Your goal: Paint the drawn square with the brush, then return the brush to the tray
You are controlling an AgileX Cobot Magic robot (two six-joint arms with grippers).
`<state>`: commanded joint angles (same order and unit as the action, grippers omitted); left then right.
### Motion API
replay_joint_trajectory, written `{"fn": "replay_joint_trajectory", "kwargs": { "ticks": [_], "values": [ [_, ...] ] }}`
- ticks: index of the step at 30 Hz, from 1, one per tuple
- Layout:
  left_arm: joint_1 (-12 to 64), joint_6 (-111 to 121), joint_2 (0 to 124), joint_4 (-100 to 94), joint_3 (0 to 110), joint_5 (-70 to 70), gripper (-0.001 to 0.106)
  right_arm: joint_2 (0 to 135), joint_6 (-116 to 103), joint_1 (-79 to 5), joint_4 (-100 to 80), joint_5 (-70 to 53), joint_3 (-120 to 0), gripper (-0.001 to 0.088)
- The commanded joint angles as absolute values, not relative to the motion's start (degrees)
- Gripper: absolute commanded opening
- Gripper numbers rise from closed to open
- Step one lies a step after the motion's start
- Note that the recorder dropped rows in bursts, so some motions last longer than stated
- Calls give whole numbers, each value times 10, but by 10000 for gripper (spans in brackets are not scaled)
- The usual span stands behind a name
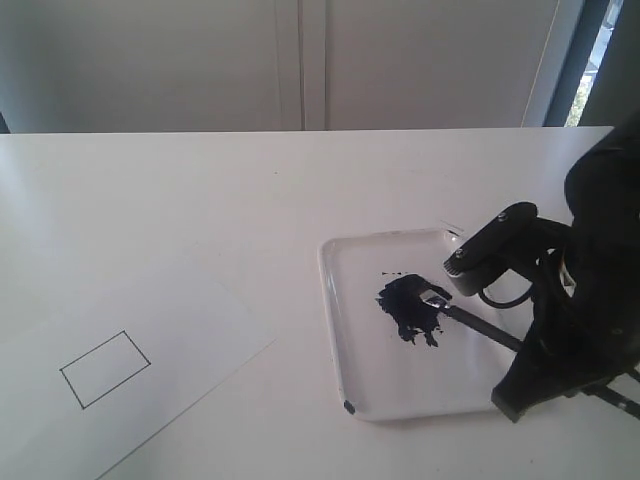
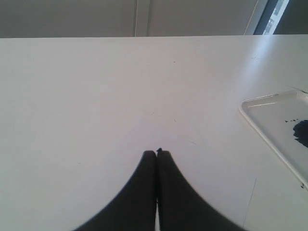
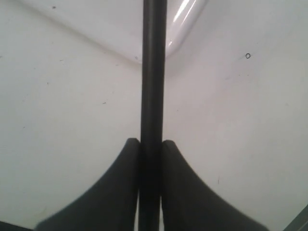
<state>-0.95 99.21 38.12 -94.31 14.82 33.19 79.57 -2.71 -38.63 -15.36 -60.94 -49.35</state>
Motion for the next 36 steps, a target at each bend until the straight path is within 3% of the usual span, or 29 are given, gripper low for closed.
{"fn": "replay_joint_trajectory", "kwargs": {
  "ticks": [36],
  "values": [
    [-9,992,381,-943,148,330,0,847,-49,-386,-176,-587,-493,0]
  ]
}}
